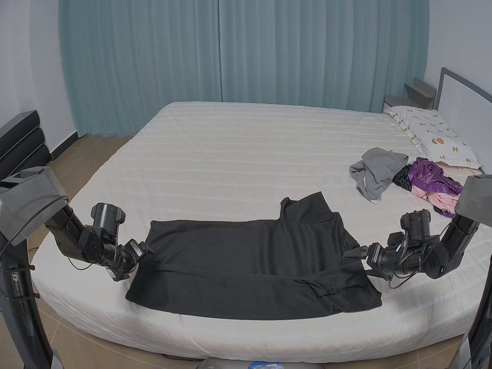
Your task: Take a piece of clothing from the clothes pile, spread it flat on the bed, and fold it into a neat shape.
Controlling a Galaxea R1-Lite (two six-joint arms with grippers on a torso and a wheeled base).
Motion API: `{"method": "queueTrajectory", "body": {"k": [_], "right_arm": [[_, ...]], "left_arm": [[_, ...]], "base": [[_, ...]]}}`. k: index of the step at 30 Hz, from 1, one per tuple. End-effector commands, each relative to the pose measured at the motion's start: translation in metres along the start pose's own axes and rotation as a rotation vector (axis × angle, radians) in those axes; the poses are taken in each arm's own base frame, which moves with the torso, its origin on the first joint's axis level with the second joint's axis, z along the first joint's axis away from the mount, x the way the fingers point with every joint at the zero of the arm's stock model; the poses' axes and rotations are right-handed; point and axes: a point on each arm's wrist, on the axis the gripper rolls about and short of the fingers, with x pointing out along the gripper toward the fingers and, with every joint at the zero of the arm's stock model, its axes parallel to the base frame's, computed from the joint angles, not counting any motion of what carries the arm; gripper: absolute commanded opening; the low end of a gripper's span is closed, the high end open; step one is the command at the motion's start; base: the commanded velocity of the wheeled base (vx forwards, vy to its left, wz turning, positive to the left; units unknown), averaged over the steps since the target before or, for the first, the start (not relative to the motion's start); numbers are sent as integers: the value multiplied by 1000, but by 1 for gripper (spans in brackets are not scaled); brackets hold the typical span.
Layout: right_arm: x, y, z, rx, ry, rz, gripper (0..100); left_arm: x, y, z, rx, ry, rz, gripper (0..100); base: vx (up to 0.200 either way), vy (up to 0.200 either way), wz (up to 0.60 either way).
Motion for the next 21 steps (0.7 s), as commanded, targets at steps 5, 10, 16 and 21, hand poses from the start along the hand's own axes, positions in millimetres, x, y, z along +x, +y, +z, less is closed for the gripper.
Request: {"method": "queueTrajectory", "body": {"k": [5, 10, 16, 21], "right_arm": [[-12, 29, -37, 123, -9, -78, 100], [2, 28, -48, 152, -11, -142, 100], [-9, 40, -34, 158, -123, -140, 100], [-11, 39, -36, 153, -122, -153, 100]], "left_arm": [[-35, 3, 0, -24, 9, -74, 100], [-39, 8, -7, -29, 54, -97, 100], [-38, 11, -9, -31, 60, -94, 100], [-38, 12, -10, -32, 64, -92, 100]], "base": [[0, 0, 0], [0, 0, 0], [0, 0, 0], [0, 0, 0]]}}
